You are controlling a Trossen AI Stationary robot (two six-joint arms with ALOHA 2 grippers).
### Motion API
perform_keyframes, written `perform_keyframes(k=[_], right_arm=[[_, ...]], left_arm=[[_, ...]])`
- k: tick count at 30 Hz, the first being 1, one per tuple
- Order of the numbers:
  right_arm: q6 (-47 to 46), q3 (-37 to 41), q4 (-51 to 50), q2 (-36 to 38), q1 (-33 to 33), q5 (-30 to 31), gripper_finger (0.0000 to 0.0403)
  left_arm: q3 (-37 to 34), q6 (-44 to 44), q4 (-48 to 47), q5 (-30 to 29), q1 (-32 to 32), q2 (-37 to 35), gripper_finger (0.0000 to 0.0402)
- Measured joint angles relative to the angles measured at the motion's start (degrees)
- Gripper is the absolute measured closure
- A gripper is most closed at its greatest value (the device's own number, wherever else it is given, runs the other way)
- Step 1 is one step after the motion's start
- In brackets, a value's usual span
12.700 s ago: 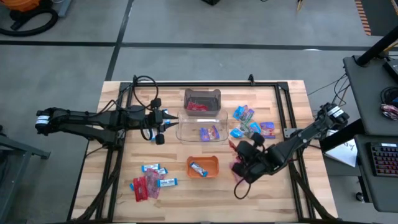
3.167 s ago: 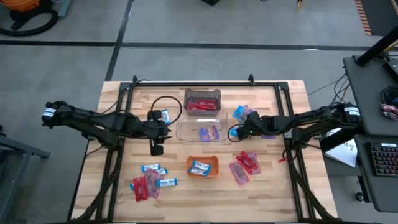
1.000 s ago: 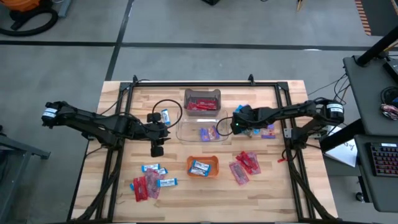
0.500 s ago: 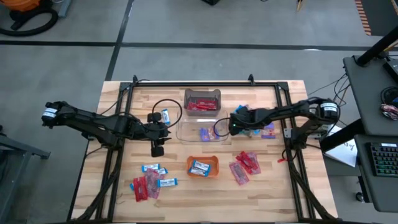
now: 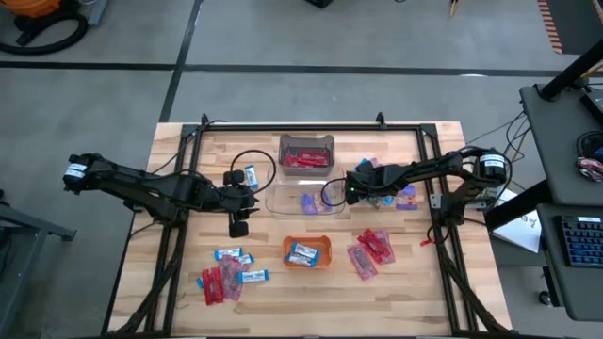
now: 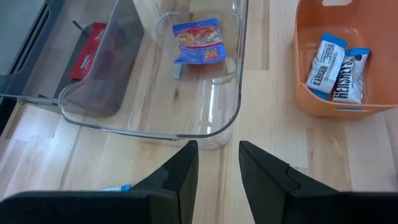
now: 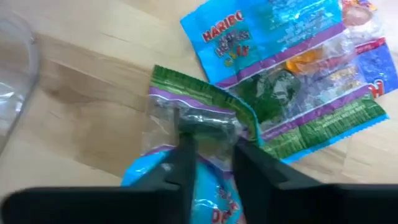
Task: Sort candy
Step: Put the blue candy into the clear transparent bin
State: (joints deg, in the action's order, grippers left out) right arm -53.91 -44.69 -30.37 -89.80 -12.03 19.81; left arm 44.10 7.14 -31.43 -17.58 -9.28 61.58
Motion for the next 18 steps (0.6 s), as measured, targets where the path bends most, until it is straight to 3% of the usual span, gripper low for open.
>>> perform_keyframes(k=[2,4,10,18], right_arm=[[0.41,0.09,-0.18,0.07,-0.02,0.09,0.0370],[0.93,0.09,-0.21,0.15,-0.02,0.08,0.0385],[1.41,0.31,-3.34,3.70,0.01,0.36,0.0394],[3.57,0.28,-4.44,16.18,1.41,3.68,0.0394]], left_arm=[[0.00,0.00,0.03,0.00,-0.02,0.00,0.0301],[0.00,0.00,0.06,0.00,0.00,0.00,0.0301],[0.00,0.00,0.14,0.00,0.00,0.00,0.0301],[0.00,0.00,0.43,0.00,-0.02,0.00,0.0301]])
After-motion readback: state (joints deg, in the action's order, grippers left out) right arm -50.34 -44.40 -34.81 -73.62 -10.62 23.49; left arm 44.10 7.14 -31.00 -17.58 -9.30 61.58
